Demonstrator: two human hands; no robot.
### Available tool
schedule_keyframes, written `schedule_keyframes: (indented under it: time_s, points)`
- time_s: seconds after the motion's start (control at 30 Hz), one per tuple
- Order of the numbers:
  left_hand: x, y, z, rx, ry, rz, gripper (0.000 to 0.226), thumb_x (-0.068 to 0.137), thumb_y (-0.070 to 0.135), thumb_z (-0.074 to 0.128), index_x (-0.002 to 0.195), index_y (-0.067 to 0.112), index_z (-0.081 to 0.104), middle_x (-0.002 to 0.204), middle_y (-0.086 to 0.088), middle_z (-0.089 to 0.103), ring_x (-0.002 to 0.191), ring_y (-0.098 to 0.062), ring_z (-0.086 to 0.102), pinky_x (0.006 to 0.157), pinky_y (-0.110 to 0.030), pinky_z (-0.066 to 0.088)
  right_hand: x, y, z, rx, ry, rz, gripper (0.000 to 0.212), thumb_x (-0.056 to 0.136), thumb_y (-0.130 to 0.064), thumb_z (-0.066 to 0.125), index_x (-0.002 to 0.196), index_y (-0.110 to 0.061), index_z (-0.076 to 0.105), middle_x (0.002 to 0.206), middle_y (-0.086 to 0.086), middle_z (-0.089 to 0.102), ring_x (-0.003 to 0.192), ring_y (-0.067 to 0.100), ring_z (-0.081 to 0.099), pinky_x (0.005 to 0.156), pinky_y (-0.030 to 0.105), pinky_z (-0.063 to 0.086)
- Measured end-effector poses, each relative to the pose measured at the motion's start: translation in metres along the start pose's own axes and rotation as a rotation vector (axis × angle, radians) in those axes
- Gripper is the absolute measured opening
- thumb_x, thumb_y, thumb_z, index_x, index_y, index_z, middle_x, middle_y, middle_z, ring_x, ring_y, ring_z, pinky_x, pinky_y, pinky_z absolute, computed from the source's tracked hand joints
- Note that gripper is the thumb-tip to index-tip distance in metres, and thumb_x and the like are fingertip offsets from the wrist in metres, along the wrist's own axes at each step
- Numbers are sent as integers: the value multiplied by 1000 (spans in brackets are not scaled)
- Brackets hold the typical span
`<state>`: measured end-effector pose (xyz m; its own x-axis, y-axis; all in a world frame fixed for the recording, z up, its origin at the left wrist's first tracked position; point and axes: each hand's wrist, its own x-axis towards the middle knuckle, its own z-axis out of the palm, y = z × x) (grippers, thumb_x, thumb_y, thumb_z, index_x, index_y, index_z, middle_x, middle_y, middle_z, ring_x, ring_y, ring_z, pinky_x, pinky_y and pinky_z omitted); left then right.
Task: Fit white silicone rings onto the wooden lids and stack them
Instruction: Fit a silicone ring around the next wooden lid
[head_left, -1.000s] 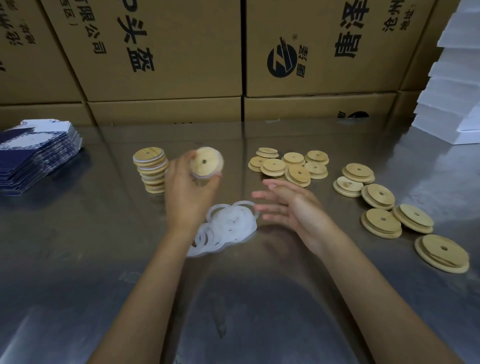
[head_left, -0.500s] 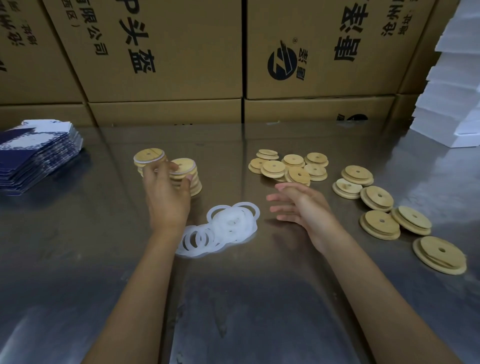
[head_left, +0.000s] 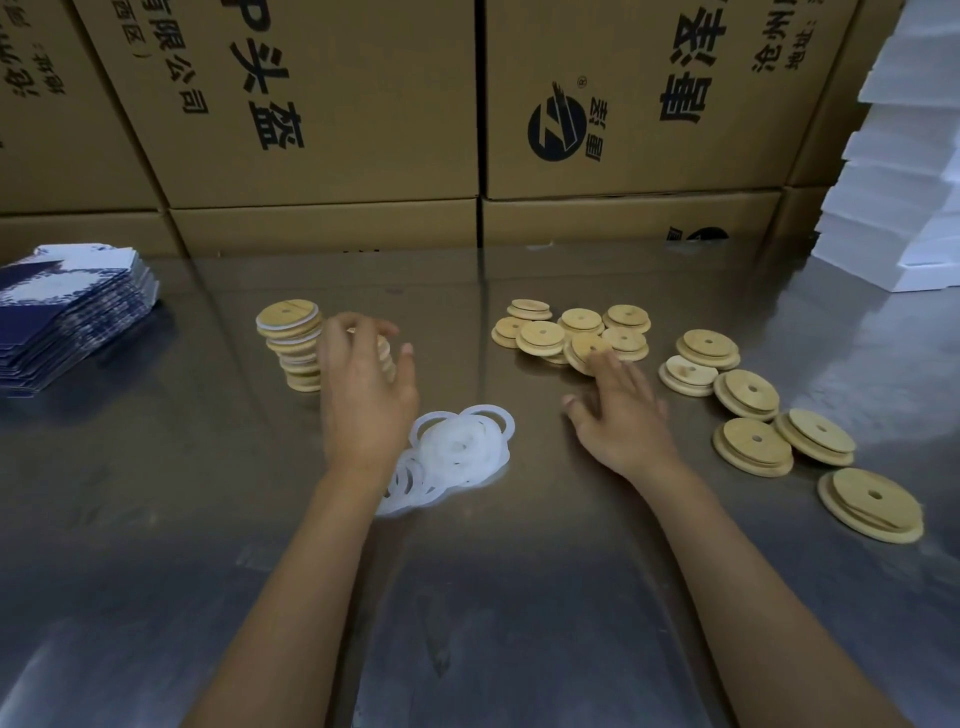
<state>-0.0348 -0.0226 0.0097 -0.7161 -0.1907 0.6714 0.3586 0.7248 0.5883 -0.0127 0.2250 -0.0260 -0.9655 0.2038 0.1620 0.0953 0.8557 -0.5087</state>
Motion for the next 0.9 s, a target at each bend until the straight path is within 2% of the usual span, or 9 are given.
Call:
schedule_keyframes:
  time_s: [0.07,0.1,0.17,0.23,0.3,0.37,0.53,0.77,0.9]
  points:
    - [-5,7,5,-9,-63,51,15,91,20,61,105,15,59,116,-1,46,112,-16,44,87,-22,32,1,0,2,-81,-35,-10,65,100,-48,45,158,-26,25,168,-6,15,155,17,8,120,46,14]
    - [-7,10,7,-14,-101,65,16,91,21,60,106,15,59,115,1,46,111,-15,45,87,-23,34,1,0,1,-69,-11,-23,60,99,-46,48,154,-24,33,165,-5,25,152,19,17,117,46,19]
    - [-10,13,10,-18,-172,90,17,91,20,60,107,15,59,114,2,48,109,-16,48,85,-27,37,0,-2,-2,8,96,-50,39,97,-37,54,132,-19,53,141,-3,49,137,23,37,108,43,30]
    - [-12,14,12,-8,-252,117,17,91,19,59,107,15,60,111,3,51,107,-17,51,87,-29,41,-1,-5,-4,65,195,-44,20,96,-29,57,109,-16,64,120,0,56,121,25,46,101,40,36]
    - [-15,14,14,19,-354,129,18,92,18,58,109,15,62,111,2,54,106,-18,53,90,-32,43,-1,-7,-6,114,239,-4,13,94,-25,60,99,-15,68,114,3,58,117,26,48,101,40,40]
    - [-16,13,16,46,-460,118,23,93,17,55,114,16,64,115,0,57,107,-20,53,94,-35,43,-1,-8,-8,103,234,40,18,94,-28,61,105,-15,68,121,5,56,121,27,47,104,41,39]
    - [-19,10,15,120,-715,85,29,96,19,47,116,22,67,123,5,59,117,-18,48,104,-40,35,-2,-3,-6,-58,107,119,53,94,-43,59,139,-18,50,145,4,47,140,27,32,111,43,24]
    - [-15,14,10,62,-727,82,22,87,15,58,101,24,72,111,7,61,113,-16,50,102,-40,39,0,-3,-3,55,150,169,49,95,-52,55,129,-16,56,133,7,57,137,27,38,110,43,24]
    - [-14,13,11,19,-672,76,21,87,9,61,95,22,75,98,8,61,97,-12,57,84,-26,45,0,-5,-8,106,97,172,34,95,-49,59,120,-26,64,130,-1,59,135,23,39,110,41,23]
